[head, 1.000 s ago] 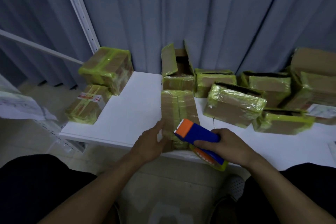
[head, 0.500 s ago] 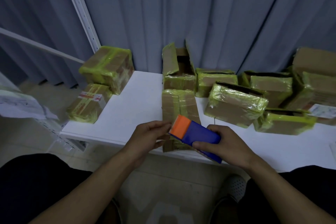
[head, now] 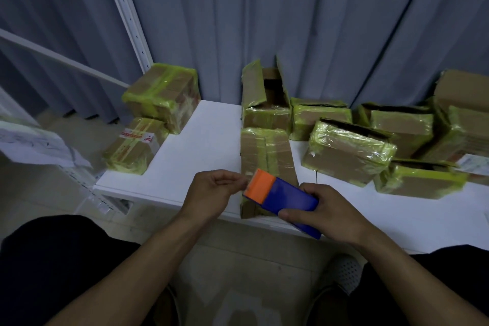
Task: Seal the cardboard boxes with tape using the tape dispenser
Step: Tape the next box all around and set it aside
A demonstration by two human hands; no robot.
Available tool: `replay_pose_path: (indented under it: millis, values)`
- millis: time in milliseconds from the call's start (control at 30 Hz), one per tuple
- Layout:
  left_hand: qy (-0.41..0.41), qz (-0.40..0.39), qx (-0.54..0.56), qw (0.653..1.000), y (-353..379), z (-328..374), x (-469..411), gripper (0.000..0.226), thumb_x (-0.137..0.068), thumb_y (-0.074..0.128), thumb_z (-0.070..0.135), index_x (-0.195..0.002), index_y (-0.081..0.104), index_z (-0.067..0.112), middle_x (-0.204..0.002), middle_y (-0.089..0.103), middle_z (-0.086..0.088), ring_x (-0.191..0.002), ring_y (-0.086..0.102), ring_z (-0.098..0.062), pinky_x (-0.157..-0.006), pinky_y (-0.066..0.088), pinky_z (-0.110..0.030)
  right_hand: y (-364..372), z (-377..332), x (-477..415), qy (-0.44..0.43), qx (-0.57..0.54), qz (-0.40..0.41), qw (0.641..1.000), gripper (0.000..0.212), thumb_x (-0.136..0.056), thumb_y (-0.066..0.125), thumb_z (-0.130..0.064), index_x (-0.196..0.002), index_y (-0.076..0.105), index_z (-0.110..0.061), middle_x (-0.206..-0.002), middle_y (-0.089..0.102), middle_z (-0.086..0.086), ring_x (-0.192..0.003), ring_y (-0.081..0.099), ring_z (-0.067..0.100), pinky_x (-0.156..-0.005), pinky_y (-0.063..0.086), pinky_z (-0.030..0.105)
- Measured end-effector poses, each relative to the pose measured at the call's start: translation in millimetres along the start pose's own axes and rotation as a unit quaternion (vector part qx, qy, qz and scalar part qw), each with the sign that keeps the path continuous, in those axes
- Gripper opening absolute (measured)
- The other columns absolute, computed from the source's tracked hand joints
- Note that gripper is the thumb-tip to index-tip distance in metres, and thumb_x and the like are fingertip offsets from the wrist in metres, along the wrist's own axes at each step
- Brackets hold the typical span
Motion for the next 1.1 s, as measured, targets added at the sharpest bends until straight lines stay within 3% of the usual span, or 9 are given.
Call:
replay_pose_path:
  millis: [100, 300, 500, 600, 700, 867, 967, 1100]
  values:
    - [0.02, 0.033, -0.002, 0.999, -15, 3, -4, 0.008, -0.084, 0.076, 0.008, -0.089, 0.077, 0.014, -0.072, 0.074, 0.014, -0.067, 0.068, 0.003, -0.062, 0.049, -0.01, -2, 0, 1, 0.002, 0.031, -0.003, 1.0, 0.034, -0.069, 0.086, -0.054, -0.084, 0.07, -0.028, -0.073, 0.069, -0.011, -0.063, 0.066, 0.008, -0.057, 0.045, 0.015]
    - [0.0, 0.063, -0.008, 0.998, -37, -14, -10, 0.008, -0.081, 0.08, 0.016, -0.083, 0.078, 0.024, -0.08, 0.077, 0.011, -0.078, 0.072, -0.005, -0.074, 0.052, -0.015, -13, 5, 6, 0.027, 0.085, -0.012, 0.996, 0.044, -0.064, 0.083, -0.065, -0.08, 0.073, -0.026, -0.073, 0.071, -0.008, -0.063, 0.068, 0.008, -0.057, 0.047, 0.016]
    - [-0.077, 0.054, 0.008, 0.995, -31, -44, -4, 0.005, -0.086, 0.076, 0.024, -0.09, 0.077, 0.023, -0.085, 0.077, 0.012, -0.078, 0.072, -0.004, -0.067, 0.048, -0.022, -11, -12, 6, 0.006, 0.116, 0.011, 0.993, 0.031, -0.077, 0.07, -0.069, -0.054, 0.063, -0.048, -0.05, 0.056, -0.012, -0.048, 0.054, 0.005, -0.053, 0.037, 0.013]
    - [-0.076, 0.08, 0.022, 0.994, -39, -50, -6, 0.004, -0.086, 0.076, 0.021, -0.09, 0.077, 0.021, -0.085, 0.077, 0.009, -0.078, 0.072, -0.009, -0.066, 0.051, -0.018, -17, -11, 4, 0.004, 0.141, 0.022, 0.99, 0.045, -0.075, 0.073, -0.069, -0.052, 0.062, -0.031, -0.048, 0.053, -0.009, -0.047, 0.051, 0.006, -0.052, 0.035, 0.017]
    - [-0.094, 0.082, 0.04, 0.991, -49, -58, -11, 0.004, -0.086, 0.076, 0.019, -0.089, 0.077, 0.018, -0.088, 0.078, 0.004, -0.081, 0.073, -0.015, -0.073, 0.052, -0.024, -26, -1, 2, 0.019, 0.181, 0.034, 0.983, 0.065, -0.07, 0.072, -0.077, -0.057, 0.061, -0.014, -0.052, 0.055, 0.001, -0.049, 0.053, 0.01, -0.055, 0.039, 0.025]
    - [-0.103, 0.092, 0.039, 0.99, -39, -75, -9, 0.008, -0.091, 0.071, 0.021, -0.097, 0.076, 0.017, -0.092, 0.077, 0.005, -0.083, 0.071, -0.012, -0.062, 0.05, -0.017, -26, 2, 2, 0.039, 0.228, 0.063, 0.971, 0.068, -0.066, 0.07, -0.084, -0.052, 0.056, -0.019, -0.047, 0.053, -0.002, -0.048, 0.053, 0.01, -0.054, 0.041, 0.029]
    - [-0.092, 0.122, 0.042, 0.987, -37, -82, -13, 0.008, -0.093, 0.068, 0.022, -0.096, 0.075, 0.019, -0.097, 0.075, 0.004, -0.091, 0.068, -0.016, -0.076, 0.054, -0.026, -23, -3, -1, 0.04, 0.238, 0.079, 0.967, 0.07, -0.063, 0.068, -0.087, -0.049, 0.05, -0.021, -0.045, 0.048, -0.005, -0.047, 0.051, 0.01, -0.053, 0.04, 0.029]
    - [-0.09, 0.138, 0.03, 0.986, -29, -96, -19, 0.009, -0.096, 0.064, 0.022, -0.092, 0.072, 0.021, -0.101, 0.072, 0.003, -0.097, 0.065, -0.015, -0.084, 0.053, -0.027, -16, -13, -6, 0.045, 0.276, 0.075, 0.957, 0.06, -0.065, 0.07, -0.084, -0.052, 0.053, -0.028, -0.052, 0.054, -0.005, -0.053, 0.056, 0.008, -0.053, 0.041, 0.026]
Point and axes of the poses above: each hand's wrist, its own x-axis away from the middle knuckle, its own y-axis out of the palm, z = x × y, the point moved 7 cm from there along -x, towards the middle knuckle
